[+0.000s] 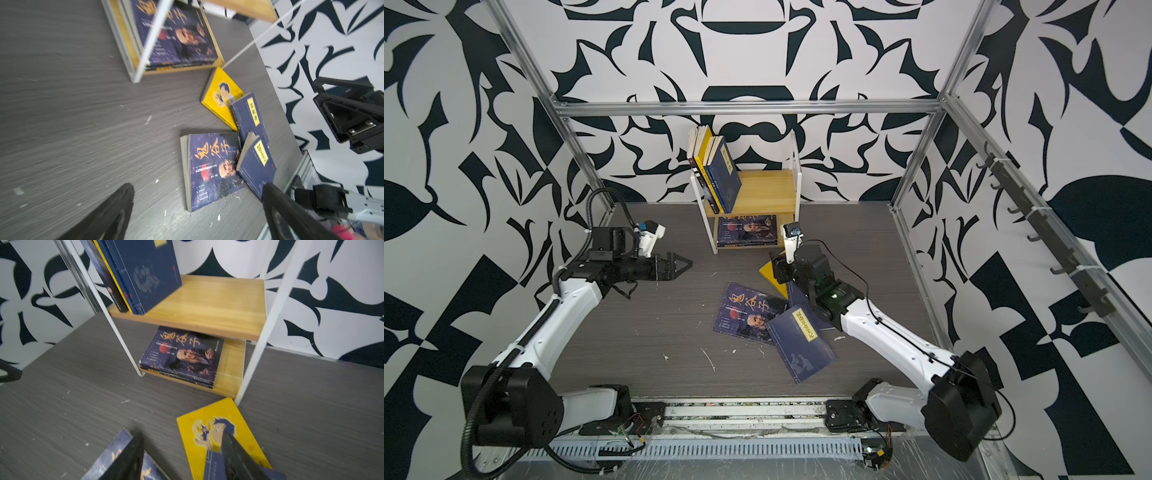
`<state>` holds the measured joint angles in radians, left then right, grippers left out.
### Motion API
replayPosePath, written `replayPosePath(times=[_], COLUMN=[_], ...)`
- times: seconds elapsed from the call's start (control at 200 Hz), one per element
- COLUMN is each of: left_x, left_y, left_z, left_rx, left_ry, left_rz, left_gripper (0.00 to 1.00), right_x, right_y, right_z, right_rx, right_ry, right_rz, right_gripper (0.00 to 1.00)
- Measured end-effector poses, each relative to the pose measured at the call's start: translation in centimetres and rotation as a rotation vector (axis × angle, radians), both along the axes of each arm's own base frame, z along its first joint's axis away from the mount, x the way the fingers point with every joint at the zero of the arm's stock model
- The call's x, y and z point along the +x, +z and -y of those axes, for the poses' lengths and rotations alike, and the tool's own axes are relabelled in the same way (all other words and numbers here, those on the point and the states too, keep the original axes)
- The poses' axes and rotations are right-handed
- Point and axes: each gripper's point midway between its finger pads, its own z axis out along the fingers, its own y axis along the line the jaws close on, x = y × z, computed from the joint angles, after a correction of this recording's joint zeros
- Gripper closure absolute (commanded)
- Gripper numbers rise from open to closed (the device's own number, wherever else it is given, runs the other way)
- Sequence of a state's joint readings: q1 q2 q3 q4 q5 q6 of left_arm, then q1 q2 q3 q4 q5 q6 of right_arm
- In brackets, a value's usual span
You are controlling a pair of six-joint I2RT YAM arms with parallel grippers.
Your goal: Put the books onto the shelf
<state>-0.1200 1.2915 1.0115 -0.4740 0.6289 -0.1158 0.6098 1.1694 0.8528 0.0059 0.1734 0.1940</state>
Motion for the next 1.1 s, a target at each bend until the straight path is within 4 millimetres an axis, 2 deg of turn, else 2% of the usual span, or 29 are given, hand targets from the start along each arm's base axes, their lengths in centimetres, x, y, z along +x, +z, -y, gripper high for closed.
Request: replayPosePath(times=[0.14,0.415,0.61,0.73,0.845,0.945,1.1], left_x=[-0.9,-3.1,-4.9,-5.6,-6.0,-6.2,-6.8], left_y=[-2.3,-5.4,-7.7,-8.4,-8.7,-8.7,-8.9], left_z=[2.6,6.9,9.8,11.7,13.8,15.8,18.8], left_rx=[0.014,0.040,0.065,0.074,0.080,0.085,0.099], left_ry=[-0.080,-0.216,-0.304,-0.353,-0.406,-0.454,-0.531], left_rz=[-0.067,-0.157,-0.233,-0.262,-0.282,-0.295,-0.313], left_gripper=[0.00,0.00,0.01,0.03,0.04,0.05,0.05], right_x=[-2.7,-8.1,-11.3,-13.0,-14.3,-15.4,-16.4], right_y=[-2.6,-8.1,-11.9,-13.8,-15.5,-17.1,-18.8], right_z=[2.3,6.0,8.4,9.8,10.8,11.5,12.1], right_rx=[0.018,0.074,0.049,0.025,0.018,0.016,0.010], right_ry=[-0.057,-0.220,-0.341,-0.414,-0.477,-0.517,-0.549], right_rz=[-0.149,-0.436,-0.604,-0.686,-0.739,-0.781,-0.820], right_gripper=[0.34,0.34,0.34,0.33,0.27,0.22,0.21])
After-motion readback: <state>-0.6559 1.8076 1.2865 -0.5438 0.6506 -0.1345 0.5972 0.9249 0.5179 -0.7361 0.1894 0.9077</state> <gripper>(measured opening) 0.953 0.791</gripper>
